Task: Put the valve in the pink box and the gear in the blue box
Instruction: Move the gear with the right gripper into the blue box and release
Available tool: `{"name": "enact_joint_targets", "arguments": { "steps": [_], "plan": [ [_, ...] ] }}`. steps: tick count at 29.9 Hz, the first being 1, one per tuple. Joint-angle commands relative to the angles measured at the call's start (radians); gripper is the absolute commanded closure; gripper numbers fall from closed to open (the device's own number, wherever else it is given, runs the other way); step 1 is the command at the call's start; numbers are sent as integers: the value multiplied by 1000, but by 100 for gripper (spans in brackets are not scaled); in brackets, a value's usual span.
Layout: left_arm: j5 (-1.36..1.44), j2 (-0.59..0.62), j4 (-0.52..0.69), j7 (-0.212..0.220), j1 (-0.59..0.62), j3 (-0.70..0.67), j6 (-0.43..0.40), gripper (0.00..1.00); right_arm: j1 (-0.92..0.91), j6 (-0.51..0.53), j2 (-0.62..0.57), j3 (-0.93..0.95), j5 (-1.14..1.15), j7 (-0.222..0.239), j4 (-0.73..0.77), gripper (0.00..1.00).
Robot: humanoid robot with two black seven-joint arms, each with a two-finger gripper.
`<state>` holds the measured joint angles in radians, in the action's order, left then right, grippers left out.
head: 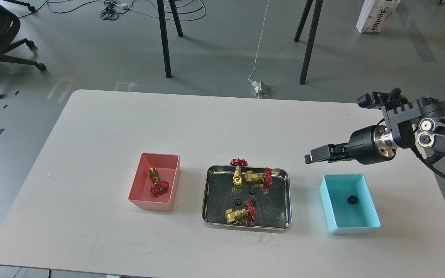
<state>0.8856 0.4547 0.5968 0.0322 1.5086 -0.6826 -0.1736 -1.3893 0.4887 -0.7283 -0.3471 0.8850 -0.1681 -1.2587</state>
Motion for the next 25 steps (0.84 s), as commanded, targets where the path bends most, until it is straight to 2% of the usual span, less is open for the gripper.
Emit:
{"name": "enact_joint_targets", "arguments": {
  "steps": [1, 3, 4, 9, 13, 17, 20, 25],
  "plan": [
    [0, -30, 0, 2, -11, 11, 0, 1, 7, 0, -49, 245, -237, 2, 71, 4],
    [0, -42, 0, 5, -25, 11, 3, 1, 15, -12, -56, 336, -332, 2, 120, 4],
    [0, -53, 1, 5, -33, 12, 9, 1, 24, -50, -56, 382, -383, 2, 140, 4],
    [7, -125, 9, 29, -79, 14, 58, 0, 52, -378, -46, 528, -550, 5, 199, 4],
    [3, -152, 12, 34, -97, 41, 101, 0, 67, -608, -25, 537, -650, 4, 206, 4],
    [-2, -172, 18, 32, -114, 41, 94, 0, 79, -787, 16, 539, -722, 5, 258, 4],
    [-4, -163, 58, 29, -146, 29, 86, 0, 98, -854, 44, 525, -770, 2, 311, 4],
    [-4, -172, 75, 32, -180, 41, 89, 0, 122, -852, 43, 522, -764, -8, 251, 1]
  ]
}}
